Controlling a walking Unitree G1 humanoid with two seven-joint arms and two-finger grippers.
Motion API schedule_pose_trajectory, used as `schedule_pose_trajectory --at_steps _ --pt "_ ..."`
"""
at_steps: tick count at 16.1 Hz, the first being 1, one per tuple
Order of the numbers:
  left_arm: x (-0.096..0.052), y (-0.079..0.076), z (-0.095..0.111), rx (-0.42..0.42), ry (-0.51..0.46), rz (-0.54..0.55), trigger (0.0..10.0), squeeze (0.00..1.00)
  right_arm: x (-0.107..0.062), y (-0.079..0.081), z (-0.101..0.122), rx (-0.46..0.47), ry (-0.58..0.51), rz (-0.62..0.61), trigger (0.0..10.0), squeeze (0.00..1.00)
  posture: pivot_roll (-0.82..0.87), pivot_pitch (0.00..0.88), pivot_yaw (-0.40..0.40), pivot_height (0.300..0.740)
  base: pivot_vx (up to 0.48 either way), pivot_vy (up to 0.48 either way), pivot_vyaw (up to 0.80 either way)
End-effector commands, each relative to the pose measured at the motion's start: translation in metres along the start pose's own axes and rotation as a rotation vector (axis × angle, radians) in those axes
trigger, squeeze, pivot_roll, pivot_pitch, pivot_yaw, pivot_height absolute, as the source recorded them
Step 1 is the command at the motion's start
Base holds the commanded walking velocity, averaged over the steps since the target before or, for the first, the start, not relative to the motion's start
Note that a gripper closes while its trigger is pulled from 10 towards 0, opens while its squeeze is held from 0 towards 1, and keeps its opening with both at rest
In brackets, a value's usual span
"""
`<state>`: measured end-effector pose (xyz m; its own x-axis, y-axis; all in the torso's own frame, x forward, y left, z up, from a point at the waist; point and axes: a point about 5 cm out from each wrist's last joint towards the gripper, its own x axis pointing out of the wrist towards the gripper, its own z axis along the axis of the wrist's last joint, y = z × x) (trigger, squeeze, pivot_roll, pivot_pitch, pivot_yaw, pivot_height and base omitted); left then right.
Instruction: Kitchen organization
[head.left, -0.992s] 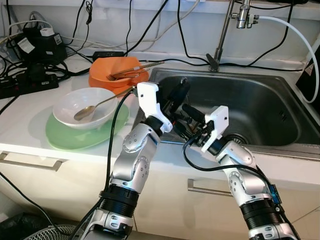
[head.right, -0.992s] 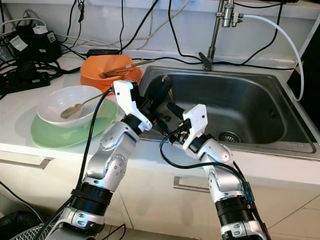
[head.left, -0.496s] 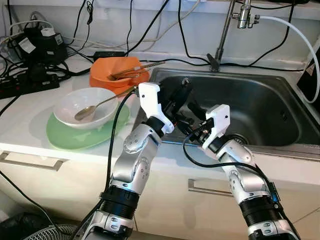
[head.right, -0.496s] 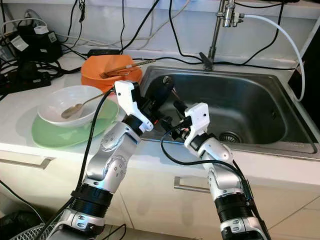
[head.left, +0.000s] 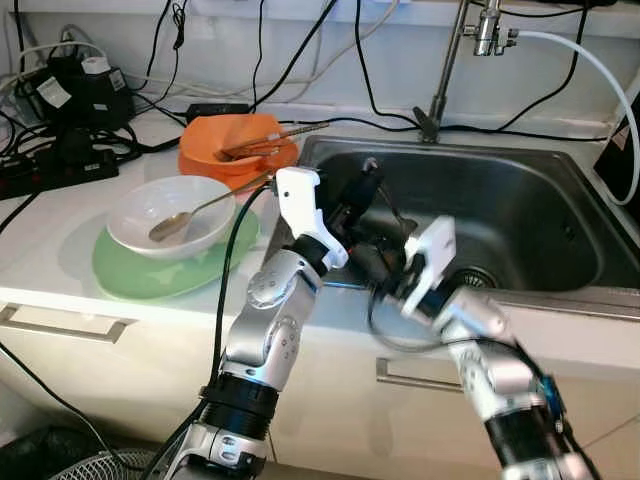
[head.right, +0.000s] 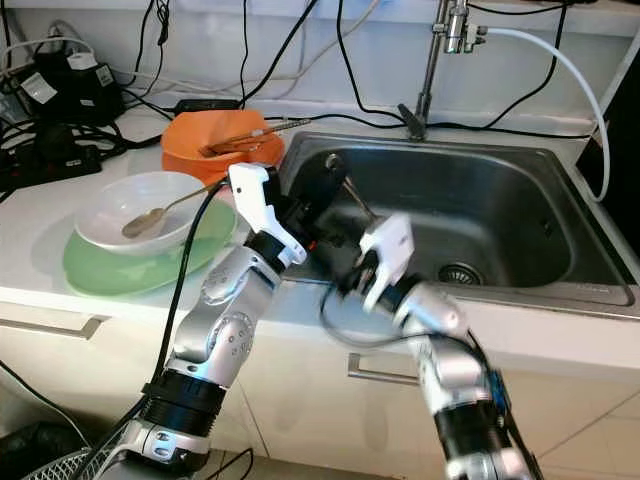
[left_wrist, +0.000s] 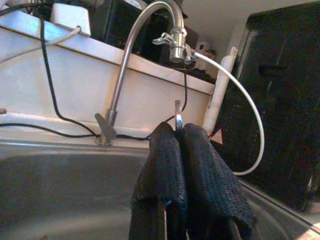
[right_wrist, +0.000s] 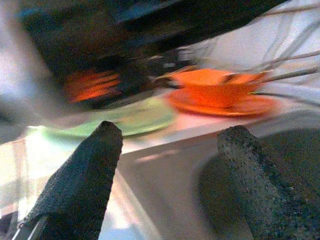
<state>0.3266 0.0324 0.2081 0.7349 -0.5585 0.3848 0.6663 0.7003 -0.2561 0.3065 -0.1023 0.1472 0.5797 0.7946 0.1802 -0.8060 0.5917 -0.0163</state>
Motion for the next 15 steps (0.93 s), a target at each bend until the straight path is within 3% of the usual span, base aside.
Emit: schedule_pose_trajectory --at_steps 1,4,10,15 --pt "0.004 -0.007 0.001 -0.024 -0.026 -0.003 10.0 0.0 0.0 0.005 0.007 0.011 -0.015 0.071 10.0 0.0 0.07 0.005 0.044 0.74 0.0 0.0 0.0" --pt "0.004 -0.005 0.002 -0.019 -0.029 0.013 10.0 0.0 -0.004 0.014 0.009 0.05 -0.023 0.153 10.0 0.0 0.07 0.005 0.044 0.74 0.0 0.0 0.0" --pt "0.002 0.002 0.002 -0.005 -0.022 0.039 10.0 0.0 -0.02 -0.019 0.026 -0.015 -0.055 -0.032 10.0 0.0 0.07 0.011 0.043 0.74 0.0 0.0 0.0" --pt "0.001 0.003 0.001 -0.006 -0.018 0.044 10.0 0.0 -0.028 -0.027 0.029 -0.026 -0.054 -0.072 10.0 0.0 0.06 0.013 0.045 0.74 0.0 0.0 0.0"
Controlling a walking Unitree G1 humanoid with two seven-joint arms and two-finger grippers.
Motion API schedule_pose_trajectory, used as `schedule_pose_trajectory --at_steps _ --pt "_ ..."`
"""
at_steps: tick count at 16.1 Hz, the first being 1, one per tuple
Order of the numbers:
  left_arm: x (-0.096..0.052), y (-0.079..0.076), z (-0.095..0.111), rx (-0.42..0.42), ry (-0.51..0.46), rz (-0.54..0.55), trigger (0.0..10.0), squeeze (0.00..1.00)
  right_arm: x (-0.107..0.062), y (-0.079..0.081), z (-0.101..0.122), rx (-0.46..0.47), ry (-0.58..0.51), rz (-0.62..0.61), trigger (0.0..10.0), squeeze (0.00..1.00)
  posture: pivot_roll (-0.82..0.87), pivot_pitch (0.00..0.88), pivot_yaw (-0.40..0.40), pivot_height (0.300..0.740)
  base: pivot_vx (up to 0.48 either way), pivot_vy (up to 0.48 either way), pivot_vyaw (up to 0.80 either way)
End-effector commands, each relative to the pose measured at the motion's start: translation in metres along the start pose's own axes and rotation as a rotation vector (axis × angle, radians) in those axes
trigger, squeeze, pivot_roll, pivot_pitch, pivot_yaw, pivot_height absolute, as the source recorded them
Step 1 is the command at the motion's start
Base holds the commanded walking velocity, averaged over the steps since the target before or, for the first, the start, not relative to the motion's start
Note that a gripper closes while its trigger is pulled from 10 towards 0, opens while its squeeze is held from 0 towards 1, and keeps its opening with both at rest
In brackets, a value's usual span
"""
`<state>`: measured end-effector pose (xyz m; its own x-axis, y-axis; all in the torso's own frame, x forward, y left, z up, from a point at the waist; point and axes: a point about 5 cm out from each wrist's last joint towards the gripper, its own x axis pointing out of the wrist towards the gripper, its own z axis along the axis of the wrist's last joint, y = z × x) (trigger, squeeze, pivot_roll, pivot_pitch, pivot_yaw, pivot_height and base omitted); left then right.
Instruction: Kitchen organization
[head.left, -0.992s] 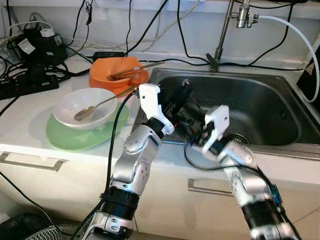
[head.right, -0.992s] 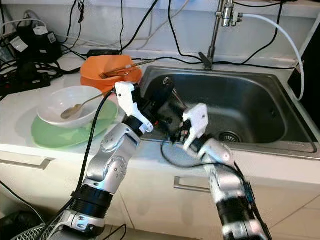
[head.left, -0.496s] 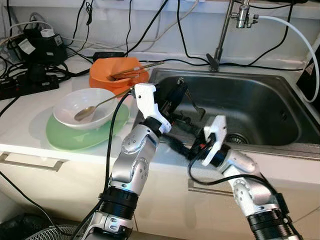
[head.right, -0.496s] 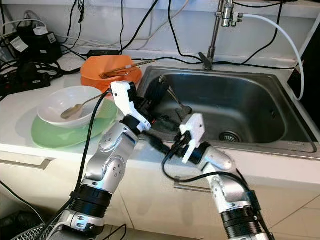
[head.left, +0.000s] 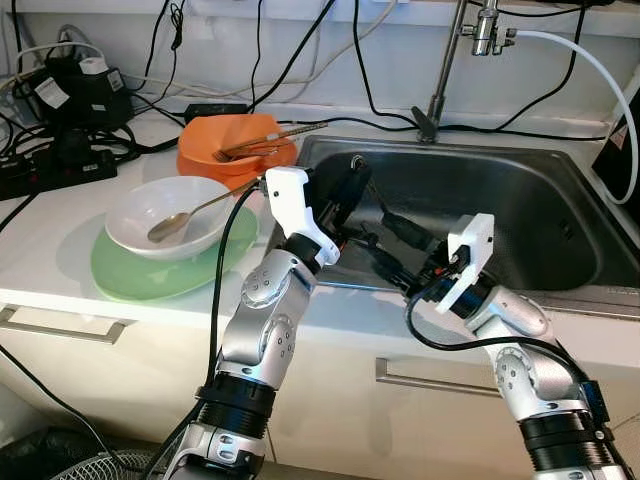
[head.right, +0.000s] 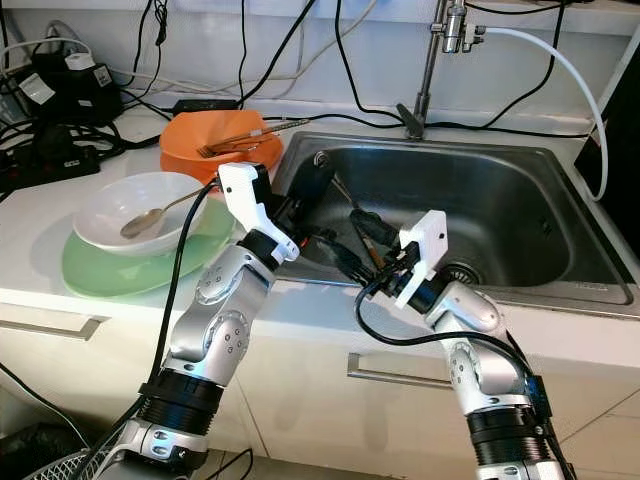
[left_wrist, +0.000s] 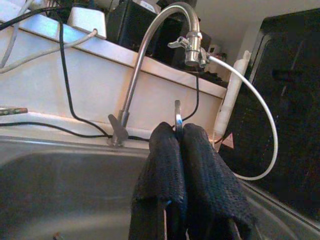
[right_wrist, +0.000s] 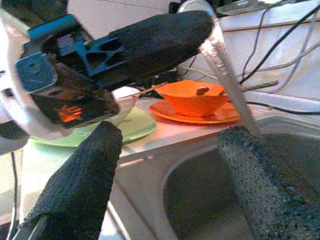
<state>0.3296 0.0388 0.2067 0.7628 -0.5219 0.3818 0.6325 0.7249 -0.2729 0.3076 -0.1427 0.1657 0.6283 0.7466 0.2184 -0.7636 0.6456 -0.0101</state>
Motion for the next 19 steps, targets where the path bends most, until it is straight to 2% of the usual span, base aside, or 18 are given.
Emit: schedule_pose_trajectory --at_steps 1,4,6,9,19 --pt "0.003 -0.004 -0.001 -0.008 -0.006 -0.003 10.0 0.0 0.0 -0.004 0.005 -0.026 -0.015 -0.026 10.0 0.0 0.06 0.012 0.044 0.74 0.0 0.0 0.0" --pt "0.003 -0.005 -0.001 -0.008 -0.004 -0.005 10.0 0.0 0.002 -0.007 0.003 -0.045 -0.006 -0.057 10.0 0.0 0.06 0.011 0.044 0.74 0.0 0.0 0.0" --pt "0.003 -0.005 -0.001 -0.009 -0.003 -0.009 10.0 0.0 0.004 -0.017 0.004 -0.073 -0.012 -0.147 10.0 0.0 0.07 0.007 0.043 0.74 0.0 0.0 0.0" --pt "0.004 -0.006 -0.002 -0.01 -0.001 -0.018 10.0 0.0 0.004 -0.022 0.001 -0.101 0.005 -0.188 10.0 0.0 0.07 0.0 0.043 0.74 0.0 0.0 0.0" --pt "0.004 -0.012 -0.004 -0.027 0.009 -0.046 10.0 0.0 0.018 -0.015 -0.006 -0.116 0.001 -0.189 10.0 0.0 0.07 0.003 0.041 0.74 0.0 0.0 0.0"
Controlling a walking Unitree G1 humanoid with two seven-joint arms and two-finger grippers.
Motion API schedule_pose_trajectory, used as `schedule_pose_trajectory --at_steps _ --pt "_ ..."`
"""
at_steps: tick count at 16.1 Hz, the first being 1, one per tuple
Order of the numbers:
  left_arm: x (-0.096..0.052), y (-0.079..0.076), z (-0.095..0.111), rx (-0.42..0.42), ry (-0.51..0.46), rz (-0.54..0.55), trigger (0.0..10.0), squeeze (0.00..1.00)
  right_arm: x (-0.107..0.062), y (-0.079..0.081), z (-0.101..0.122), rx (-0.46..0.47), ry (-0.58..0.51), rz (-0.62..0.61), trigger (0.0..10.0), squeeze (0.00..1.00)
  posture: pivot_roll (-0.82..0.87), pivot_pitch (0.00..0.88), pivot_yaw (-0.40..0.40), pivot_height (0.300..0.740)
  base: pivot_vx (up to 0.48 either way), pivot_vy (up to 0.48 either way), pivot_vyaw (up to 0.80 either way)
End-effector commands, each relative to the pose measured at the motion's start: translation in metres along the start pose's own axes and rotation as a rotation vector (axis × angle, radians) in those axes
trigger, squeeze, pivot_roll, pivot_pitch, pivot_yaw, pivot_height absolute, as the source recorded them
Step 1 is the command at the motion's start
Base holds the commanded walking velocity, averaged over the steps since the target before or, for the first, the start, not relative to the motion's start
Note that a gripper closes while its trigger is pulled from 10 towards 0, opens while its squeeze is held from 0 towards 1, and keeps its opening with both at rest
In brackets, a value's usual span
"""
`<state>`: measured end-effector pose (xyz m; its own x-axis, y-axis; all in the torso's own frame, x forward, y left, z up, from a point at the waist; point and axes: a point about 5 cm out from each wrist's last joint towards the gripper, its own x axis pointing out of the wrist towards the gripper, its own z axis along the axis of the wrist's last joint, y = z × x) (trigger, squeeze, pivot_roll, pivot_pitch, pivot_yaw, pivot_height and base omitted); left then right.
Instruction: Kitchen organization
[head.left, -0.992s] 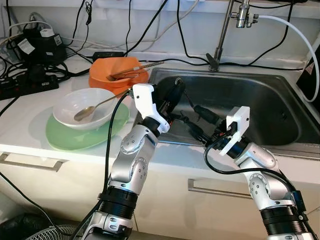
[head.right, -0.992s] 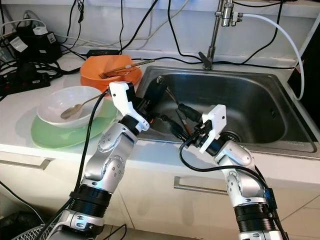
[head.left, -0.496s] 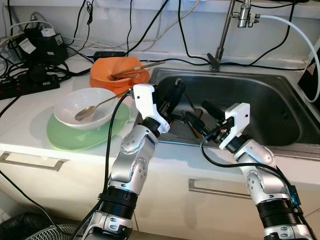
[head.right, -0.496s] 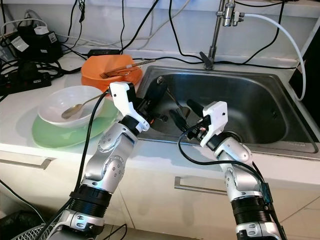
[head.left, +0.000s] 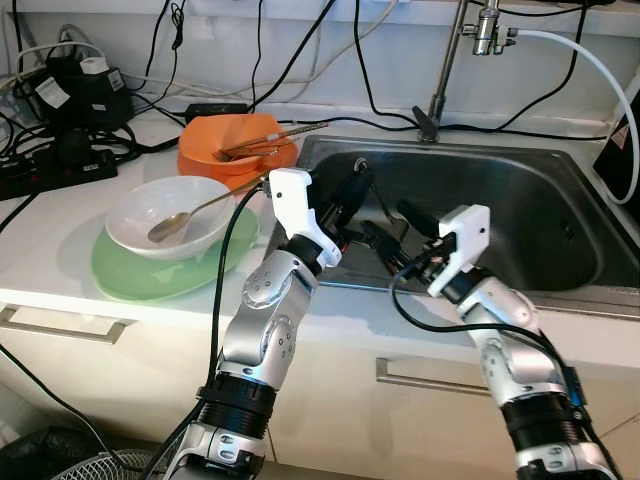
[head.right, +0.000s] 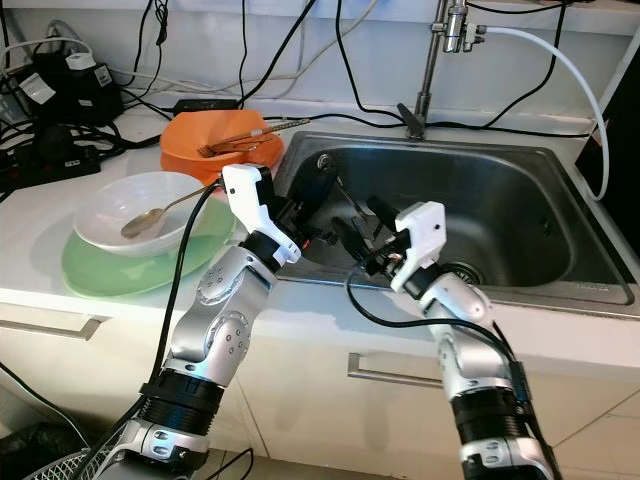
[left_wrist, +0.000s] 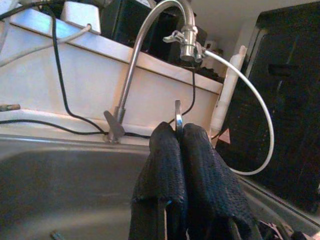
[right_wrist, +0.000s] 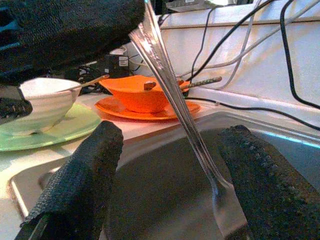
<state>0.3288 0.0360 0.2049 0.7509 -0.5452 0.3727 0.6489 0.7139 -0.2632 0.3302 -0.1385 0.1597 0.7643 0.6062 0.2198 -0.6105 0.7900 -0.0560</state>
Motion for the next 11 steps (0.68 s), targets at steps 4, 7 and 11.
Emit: schedule_pose_trajectory --at_steps 4,7,11 --pt "0.004 -0.01 -0.002 -0.035 -0.001 -0.036 10.0 0.0 0.009 -0.001 0.005 -0.038 -0.012 -0.034 10.0 0.0 0.07 0.009 0.04 0.74 0.0 0.0 0.0" --pt "0.004 -0.012 -0.002 -0.039 0.003 -0.048 10.0 0.0 0.013 -0.003 0.005 -0.045 -0.019 -0.061 10.0 0.0 0.07 0.01 0.039 0.74 0.0 0.0 0.0" --pt "0.004 -0.014 -0.003 -0.043 0.01 -0.067 10.0 0.0 0.015 -0.003 0.002 -0.045 -0.013 -0.087 10.0 0.0 0.07 0.009 0.042 0.74 0.0 0.0 0.0"
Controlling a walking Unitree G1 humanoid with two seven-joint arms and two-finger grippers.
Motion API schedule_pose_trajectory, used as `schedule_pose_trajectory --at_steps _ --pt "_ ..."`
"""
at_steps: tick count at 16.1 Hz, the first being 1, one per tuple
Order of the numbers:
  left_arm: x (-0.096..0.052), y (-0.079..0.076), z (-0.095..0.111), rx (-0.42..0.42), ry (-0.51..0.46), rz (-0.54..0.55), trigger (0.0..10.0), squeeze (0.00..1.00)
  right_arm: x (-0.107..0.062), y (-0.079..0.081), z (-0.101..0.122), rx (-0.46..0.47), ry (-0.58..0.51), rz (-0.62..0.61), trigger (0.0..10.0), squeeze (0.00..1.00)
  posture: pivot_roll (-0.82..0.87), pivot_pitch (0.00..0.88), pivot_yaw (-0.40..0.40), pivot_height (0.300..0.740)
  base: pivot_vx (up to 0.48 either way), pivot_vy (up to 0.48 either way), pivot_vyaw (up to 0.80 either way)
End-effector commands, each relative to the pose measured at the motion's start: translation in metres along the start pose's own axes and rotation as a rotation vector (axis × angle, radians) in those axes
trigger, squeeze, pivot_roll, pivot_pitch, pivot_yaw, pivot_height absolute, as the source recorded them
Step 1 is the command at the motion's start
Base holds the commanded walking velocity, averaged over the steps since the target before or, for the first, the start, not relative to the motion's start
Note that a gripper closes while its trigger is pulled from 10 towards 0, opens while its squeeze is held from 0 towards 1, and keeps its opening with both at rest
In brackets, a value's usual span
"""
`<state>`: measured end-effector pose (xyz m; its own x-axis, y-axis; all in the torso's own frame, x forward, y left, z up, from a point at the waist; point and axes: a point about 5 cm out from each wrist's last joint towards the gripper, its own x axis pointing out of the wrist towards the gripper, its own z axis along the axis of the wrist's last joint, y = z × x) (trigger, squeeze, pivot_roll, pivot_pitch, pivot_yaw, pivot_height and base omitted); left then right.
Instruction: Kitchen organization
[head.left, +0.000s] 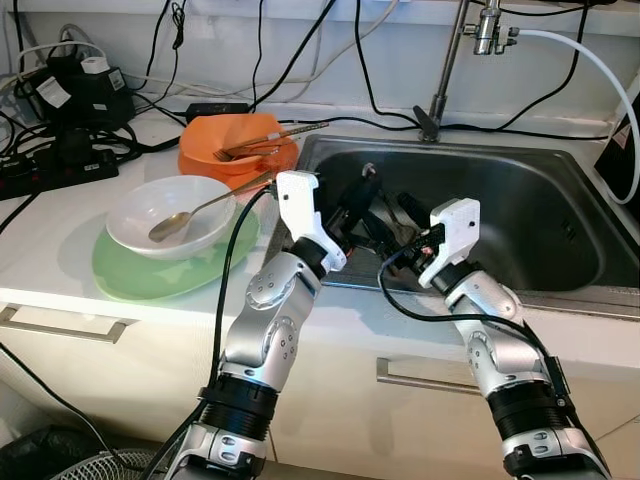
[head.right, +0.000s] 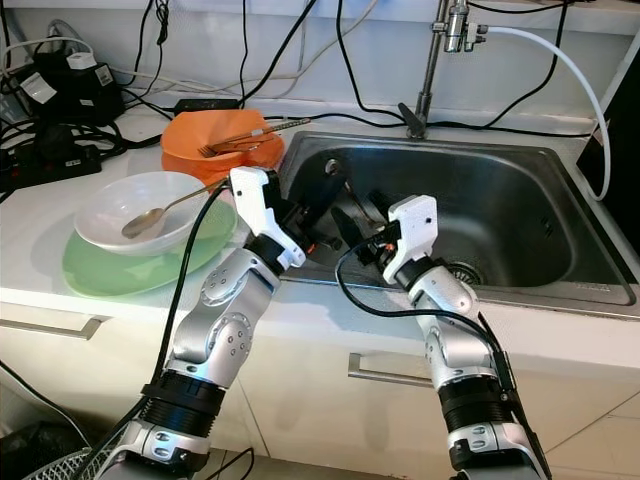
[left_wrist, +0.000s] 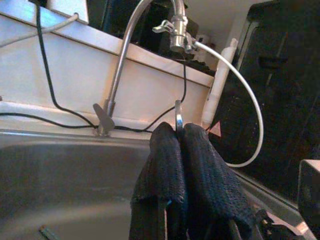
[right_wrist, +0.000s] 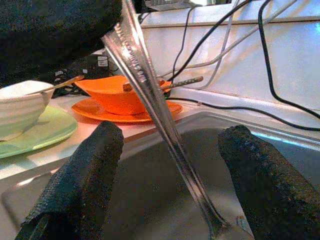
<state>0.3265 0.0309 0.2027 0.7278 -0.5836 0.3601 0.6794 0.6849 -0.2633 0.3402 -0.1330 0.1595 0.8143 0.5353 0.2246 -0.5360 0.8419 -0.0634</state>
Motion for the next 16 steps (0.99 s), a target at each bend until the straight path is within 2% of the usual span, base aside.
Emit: schedule_pose_trajectory --at_steps 1,6,7,8,9,10,11,16 --pt "0.0036 -0.0096 0.0011 -0.026 -0.016 -0.029 10.0 0.0 0.0042 -0.001 0.0048 -0.017 -0.014 0.001 10.0 0.0 0.07 0.009 0.042 0.74 0.0 0.0 0.0" --pt "0.0034 -0.0106 0.0006 -0.032 -0.013 -0.035 10.0 0.0 0.0056 0.001 0.0005 -0.02 0.0 0.003 10.0 0.0 0.07 0.011 0.04 0.74 0.0 0.0 0.0" --pt "0.0033 -0.0106 0.0004 -0.031 -0.013 -0.035 10.0 0.0 0.0058 0.0009 0.0008 -0.021 0.0 0.002 4.2 0.0 0.07 0.011 0.039 0.74 0.0 0.0 0.0" --pt "0.0032 -0.0105 0.0003 -0.031 -0.012 -0.035 10.0 0.0 0.0059 0.0008 0.0008 -0.023 0.0 0.0 4.0 0.0 0.07 0.011 0.039 0.74 0.0 0.0 0.0" --pt "0.0031 -0.0102 0.0002 -0.031 -0.011 -0.035 10.0 0.0 0.0062 0.0006 0.0009 -0.029 0.001 -0.001 1.5 0.0 0.07 0.011 0.041 0.74 0.0 0.0 0.0" --pt "0.0031 -0.0101 0.0002 -0.031 -0.01 -0.035 10.0 0.0 0.0064 0.0005 0.0008 -0.032 0.0 -0.002 0.6 0.0 0.07 0.011 0.041 0.74 0.0 0.0 0.0" --pt "0.0034 -0.0102 0.0002 -0.031 -0.01 -0.036 10.0 0.0 0.0064 0.0003 0.0008 -0.029 0.0 -0.002 0.0 0.0 0.07 0.01 0.039 0.74 0.0 0.0 0.0" --pt "0.003 -0.0096 0.0 -0.028 -0.007 -0.035 10.0 0.0 0.007 0.0005 -0.0001 -0.03 0.002 0.003 0.0 0.0 0.07 0.01 0.038 0.74 0.0 0.0 0.0"
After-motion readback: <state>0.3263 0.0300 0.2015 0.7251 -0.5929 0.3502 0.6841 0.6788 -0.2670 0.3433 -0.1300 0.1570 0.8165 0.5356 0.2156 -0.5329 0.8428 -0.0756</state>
